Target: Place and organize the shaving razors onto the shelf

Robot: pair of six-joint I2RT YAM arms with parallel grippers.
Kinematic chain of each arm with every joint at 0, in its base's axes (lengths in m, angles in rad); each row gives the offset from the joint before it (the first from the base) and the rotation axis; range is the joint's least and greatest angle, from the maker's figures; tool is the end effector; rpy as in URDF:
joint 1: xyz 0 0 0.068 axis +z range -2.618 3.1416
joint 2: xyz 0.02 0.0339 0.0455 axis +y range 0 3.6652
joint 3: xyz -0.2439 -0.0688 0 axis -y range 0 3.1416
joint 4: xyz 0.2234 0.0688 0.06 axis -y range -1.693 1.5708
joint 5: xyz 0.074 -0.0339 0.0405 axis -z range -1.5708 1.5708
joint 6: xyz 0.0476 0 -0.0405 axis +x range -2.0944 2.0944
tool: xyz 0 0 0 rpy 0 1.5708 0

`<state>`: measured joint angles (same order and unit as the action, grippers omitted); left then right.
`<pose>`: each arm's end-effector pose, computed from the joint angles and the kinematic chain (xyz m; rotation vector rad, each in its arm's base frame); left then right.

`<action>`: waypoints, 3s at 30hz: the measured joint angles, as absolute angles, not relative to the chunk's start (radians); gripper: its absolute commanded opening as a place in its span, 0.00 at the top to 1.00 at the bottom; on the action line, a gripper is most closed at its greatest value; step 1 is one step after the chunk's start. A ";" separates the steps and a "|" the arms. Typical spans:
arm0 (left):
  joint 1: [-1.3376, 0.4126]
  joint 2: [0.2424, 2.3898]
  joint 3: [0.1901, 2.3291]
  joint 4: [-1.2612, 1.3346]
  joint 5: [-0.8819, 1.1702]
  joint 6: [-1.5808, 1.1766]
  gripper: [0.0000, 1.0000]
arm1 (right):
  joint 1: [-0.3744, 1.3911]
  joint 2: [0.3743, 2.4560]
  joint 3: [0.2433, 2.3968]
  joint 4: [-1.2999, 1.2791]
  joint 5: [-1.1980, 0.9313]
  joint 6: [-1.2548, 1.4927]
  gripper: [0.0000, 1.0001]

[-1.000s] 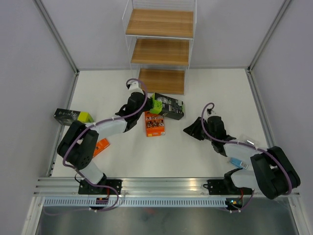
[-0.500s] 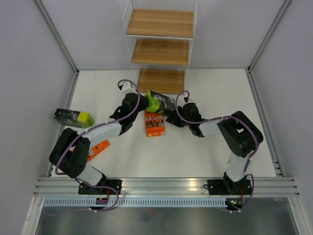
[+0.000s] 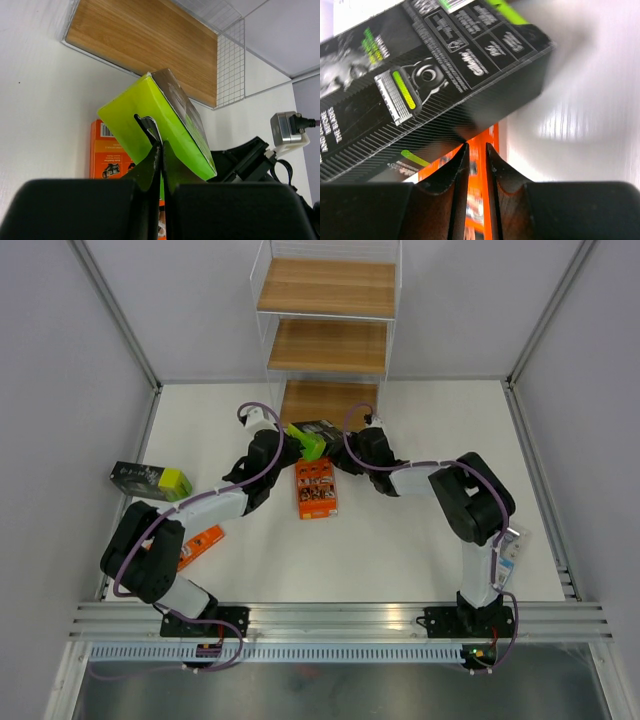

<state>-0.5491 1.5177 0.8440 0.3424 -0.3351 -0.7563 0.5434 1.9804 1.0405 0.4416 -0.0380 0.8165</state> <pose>0.2910 -0.1597 0.2259 -0.4268 1.8759 -0.5711 0.3450 0.2105 0.1341 0.2733 2.1706 0.8498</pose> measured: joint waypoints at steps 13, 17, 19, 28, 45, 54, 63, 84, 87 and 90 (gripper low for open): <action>-0.521 1.547 0.826 0.345 -0.300 -0.866 0.98 | 0.540 2.059 1.225 0.308 0.046 0.743 0.69; -0.512 1.549 0.802 0.338 -0.267 -0.965 0.98 | 0.537 2.065 1.288 0.284 0.058 0.737 0.66; -0.506 1.552 0.787 0.328 -0.248 -1.042 0.98 | 0.537 2.064 1.319 0.297 0.056 0.741 0.61; -0.492 1.589 0.745 0.323 -0.174 -1.256 0.98 | 0.542 1.918 1.196 0.265 0.047 0.757 0.16; -0.448 1.588 0.724 0.404 -0.032 -1.273 0.98 | 0.540 2.108 1.357 0.277 -0.144 0.797 0.02; -0.445 1.588 0.718 0.429 0.010 -1.293 0.98 | 0.540 2.201 1.458 0.275 -0.153 0.823 0.02; -0.432 1.588 0.718 0.429 0.026 -1.293 0.98 | 0.538 2.228 1.483 0.262 -0.187 0.893 0.02; -0.415 1.594 0.726 0.410 0.082 -1.242 0.98 | 0.532 2.224 1.401 0.407 -0.220 1.058 0.44; -0.415 1.594 0.751 0.344 0.087 -1.182 0.98 | 0.534 2.224 1.401 0.412 -0.221 1.035 0.49; -0.416 1.589 0.794 0.279 0.086 -1.116 0.98 | 0.535 2.217 1.389 0.437 -0.207 1.023 0.53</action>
<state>-0.4160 1.5894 0.7944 0.2787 0.0864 -1.1160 0.5350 2.2169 1.3891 0.4370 -0.2066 1.0233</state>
